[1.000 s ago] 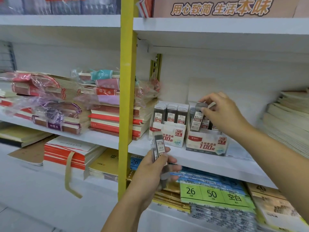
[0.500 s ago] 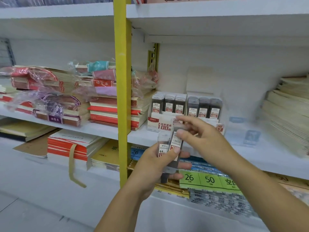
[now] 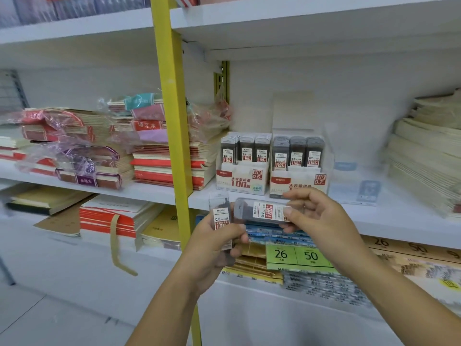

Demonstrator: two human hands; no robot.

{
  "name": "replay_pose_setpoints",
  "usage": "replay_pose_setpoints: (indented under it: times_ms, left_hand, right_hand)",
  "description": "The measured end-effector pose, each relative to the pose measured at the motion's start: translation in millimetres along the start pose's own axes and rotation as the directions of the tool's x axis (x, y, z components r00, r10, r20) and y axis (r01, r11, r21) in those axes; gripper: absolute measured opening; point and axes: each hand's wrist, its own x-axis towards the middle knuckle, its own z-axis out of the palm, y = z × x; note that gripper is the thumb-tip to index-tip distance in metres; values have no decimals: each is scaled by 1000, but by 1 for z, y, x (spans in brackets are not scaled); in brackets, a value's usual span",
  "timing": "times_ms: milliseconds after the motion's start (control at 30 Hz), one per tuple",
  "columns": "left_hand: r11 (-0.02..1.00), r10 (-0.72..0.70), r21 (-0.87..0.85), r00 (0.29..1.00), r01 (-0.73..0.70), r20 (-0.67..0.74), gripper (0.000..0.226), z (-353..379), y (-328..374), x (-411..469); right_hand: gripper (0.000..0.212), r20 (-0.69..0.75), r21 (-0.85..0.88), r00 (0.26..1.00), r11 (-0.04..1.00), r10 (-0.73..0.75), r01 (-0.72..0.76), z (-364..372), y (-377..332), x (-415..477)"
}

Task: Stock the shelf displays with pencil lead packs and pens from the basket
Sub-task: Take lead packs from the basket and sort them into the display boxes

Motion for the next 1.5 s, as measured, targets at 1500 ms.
replay_pose_setpoints:
  times_ms: [1500]
  left_hand:
    - [969,72,233,997,-76,26,19,13,-9,17]
  right_hand:
    - [32,96,-258,986,953,-139,160,19,-2,20]
